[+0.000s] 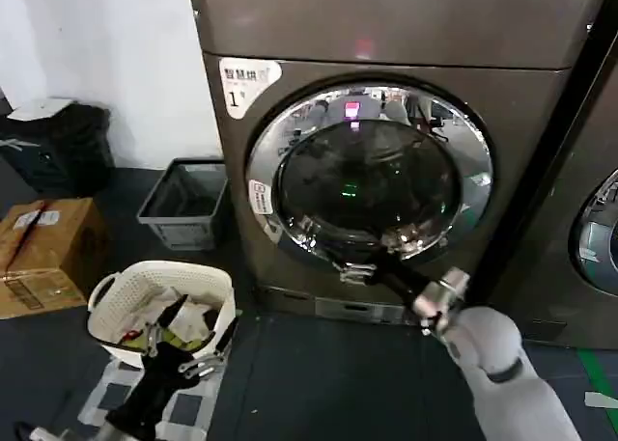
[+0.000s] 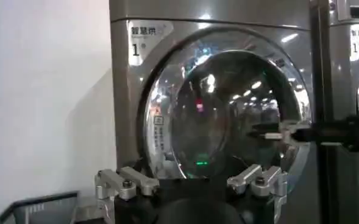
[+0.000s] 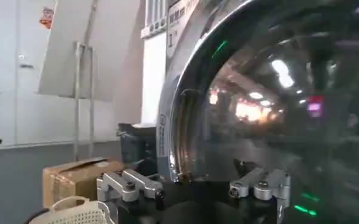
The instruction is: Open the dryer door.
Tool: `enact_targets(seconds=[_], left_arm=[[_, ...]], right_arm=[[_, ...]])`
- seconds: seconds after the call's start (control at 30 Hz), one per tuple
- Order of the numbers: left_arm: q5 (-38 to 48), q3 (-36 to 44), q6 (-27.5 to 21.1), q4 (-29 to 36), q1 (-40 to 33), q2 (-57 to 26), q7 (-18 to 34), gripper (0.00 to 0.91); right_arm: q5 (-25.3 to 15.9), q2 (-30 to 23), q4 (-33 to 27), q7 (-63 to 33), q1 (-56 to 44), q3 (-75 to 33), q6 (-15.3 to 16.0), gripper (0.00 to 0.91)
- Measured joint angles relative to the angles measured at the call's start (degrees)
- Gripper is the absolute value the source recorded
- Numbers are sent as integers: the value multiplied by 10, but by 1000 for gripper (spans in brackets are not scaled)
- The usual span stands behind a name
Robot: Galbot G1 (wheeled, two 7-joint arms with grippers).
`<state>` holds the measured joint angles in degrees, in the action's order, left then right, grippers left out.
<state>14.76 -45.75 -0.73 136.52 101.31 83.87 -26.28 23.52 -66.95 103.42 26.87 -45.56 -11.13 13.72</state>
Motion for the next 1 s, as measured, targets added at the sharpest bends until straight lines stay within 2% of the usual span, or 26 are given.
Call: enact_targets(seconds=[0.6, 1.0], left_arm=[[-1, -8, -5, -3, 2, 8, 7, 907], [-5, -9, 0, -5, 6, 13, 8, 907]], right_arm=[[-19, -59, -109, 3, 116, 86, -11, 907], [-28, -93, -154, 5, 156, 117, -13, 907]])
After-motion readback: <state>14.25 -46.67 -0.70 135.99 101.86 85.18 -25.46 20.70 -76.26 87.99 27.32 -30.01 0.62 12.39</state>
